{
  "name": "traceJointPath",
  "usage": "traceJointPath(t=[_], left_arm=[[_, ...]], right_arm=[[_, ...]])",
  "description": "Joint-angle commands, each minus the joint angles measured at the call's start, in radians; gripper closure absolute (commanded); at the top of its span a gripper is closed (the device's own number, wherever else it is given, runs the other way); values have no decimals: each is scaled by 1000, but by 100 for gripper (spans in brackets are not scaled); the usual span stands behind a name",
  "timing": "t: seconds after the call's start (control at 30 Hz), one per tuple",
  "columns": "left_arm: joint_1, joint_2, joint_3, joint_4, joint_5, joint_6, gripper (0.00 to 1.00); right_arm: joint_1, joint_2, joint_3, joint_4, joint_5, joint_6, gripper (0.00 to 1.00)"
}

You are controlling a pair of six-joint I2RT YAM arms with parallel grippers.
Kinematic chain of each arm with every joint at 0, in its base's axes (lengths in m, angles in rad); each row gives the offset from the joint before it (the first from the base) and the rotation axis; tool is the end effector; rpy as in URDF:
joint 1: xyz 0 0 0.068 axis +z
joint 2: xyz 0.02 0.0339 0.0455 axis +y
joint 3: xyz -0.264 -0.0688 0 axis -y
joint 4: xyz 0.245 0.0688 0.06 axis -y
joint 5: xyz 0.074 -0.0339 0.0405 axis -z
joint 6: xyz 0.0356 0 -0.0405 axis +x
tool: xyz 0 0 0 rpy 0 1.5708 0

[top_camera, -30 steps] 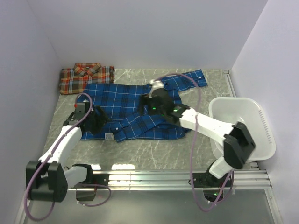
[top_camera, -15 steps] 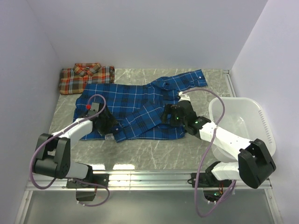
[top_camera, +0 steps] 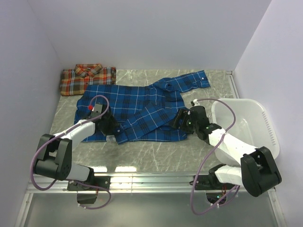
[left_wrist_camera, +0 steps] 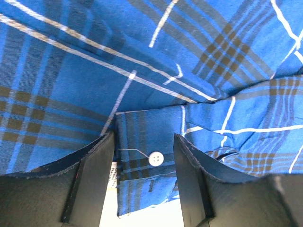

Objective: Fold and stack the long sleeve shirts
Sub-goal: Fold the shirt

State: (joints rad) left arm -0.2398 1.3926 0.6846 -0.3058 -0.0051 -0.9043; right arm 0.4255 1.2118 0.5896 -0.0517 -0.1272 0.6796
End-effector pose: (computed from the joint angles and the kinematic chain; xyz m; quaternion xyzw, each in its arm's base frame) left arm 0.2490 -0.0607 0.1665 -0.3143 0.9087 -0.1468 0.2325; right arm 0.2229 0.1060 0.1984 0.0866 0.8955 0.2759 0.3382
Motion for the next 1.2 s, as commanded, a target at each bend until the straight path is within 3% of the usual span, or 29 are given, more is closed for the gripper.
traceJointPath(t=[0.0,0.33,0.93,1.17], left_arm=[[-18,11,3,39,-10,-4,42],[-39,37,15,45,-19,-5,46],[-44,71,44,27,-65,21,100],[-44,49,101,-24,-108,50,100]], right_arm=[[-36,-26,-27,44,-66,34,14],[-143,6,-73,27,-149,69,16],[-209,84,-63,-106,-157,21,26],[-209,95,-65,-102,-163,18,27]])
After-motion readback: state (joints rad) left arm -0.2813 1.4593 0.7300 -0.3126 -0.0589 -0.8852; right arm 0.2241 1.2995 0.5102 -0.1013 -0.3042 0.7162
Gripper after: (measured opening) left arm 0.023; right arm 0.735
